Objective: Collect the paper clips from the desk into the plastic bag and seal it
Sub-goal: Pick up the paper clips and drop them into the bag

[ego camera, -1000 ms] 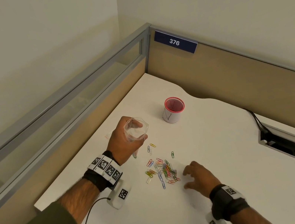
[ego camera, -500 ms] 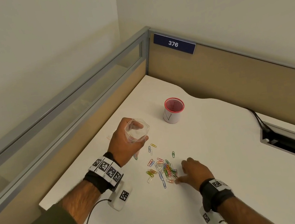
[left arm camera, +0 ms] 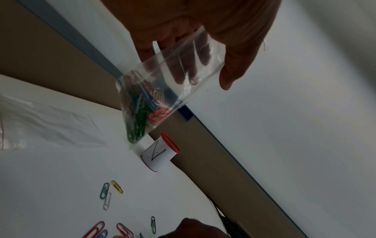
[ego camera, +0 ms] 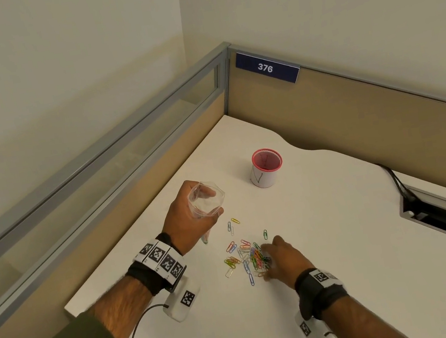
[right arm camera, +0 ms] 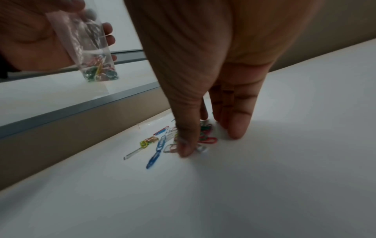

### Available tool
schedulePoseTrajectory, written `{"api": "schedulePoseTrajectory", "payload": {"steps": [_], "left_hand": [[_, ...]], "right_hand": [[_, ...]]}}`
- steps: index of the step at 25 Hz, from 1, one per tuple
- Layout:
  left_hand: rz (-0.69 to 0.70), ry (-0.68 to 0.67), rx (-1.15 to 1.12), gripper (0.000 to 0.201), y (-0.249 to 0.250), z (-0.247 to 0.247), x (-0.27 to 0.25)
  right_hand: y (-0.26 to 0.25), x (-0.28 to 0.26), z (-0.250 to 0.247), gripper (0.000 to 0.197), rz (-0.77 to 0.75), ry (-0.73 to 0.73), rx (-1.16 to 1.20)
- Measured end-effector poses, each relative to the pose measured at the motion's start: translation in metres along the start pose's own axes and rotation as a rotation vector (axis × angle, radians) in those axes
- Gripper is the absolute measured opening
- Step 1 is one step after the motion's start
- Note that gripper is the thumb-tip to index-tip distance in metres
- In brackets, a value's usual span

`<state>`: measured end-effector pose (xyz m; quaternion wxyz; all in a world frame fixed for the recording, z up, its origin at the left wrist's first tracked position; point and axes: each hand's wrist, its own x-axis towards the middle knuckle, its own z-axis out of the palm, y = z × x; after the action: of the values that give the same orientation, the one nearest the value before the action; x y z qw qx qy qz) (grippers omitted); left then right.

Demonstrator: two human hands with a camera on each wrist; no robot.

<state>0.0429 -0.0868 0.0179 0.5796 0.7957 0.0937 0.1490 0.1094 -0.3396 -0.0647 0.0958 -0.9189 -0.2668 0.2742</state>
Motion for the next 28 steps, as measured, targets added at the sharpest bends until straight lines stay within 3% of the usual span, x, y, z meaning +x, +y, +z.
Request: {"api": "schedulePoseTrajectory", "payload": {"steps": [2,4,6,10,14,18,23,28], "left_hand": [[-0.007,-0.009,0.001,0.046,0.001,0.002,-0.001],[-0.012,-0.013,0.002,0.046,0.000,0.002,-0.001],[-0.005,-0.006,-0.006,0.048,0.000,0.000,0.000],[0.001,-0.012,-0.005,0.048,-0.003,-0.003,0.003],[-0.013,-0.007,-0.018,0.047,-0.004,-0.002,0.005],[-0.016,-0.001,-0.010,0.045,-0.008,0.000,0.006],[-0.031,0.002,-0.011,0.044,-0.010,0.004,0.009],[-0.034,-0.012,-0.005,0.043,-0.012,0.009,0.012]], "right_hand": [[-0.008,0.010,0.000,0.035,0.030,0.057,0.006],[-0.015,0.018,-0.003,0.027,0.055,0.091,-0.001],[-0.020,0.023,-0.004,0.029,0.063,0.095,0.004],[-0.033,0.026,0.002,0.052,0.027,0.044,-0.075],[-0.042,0.028,0.010,0.024,-0.035,0.136,-0.148],[-0.038,0.031,0.004,0.020,-0.009,0.152,-0.144],[-0.024,0.030,-0.015,0.016,0.113,0.168,0.069],[-0.036,0.000,-0.069,0.007,0.100,0.372,0.567]]}}
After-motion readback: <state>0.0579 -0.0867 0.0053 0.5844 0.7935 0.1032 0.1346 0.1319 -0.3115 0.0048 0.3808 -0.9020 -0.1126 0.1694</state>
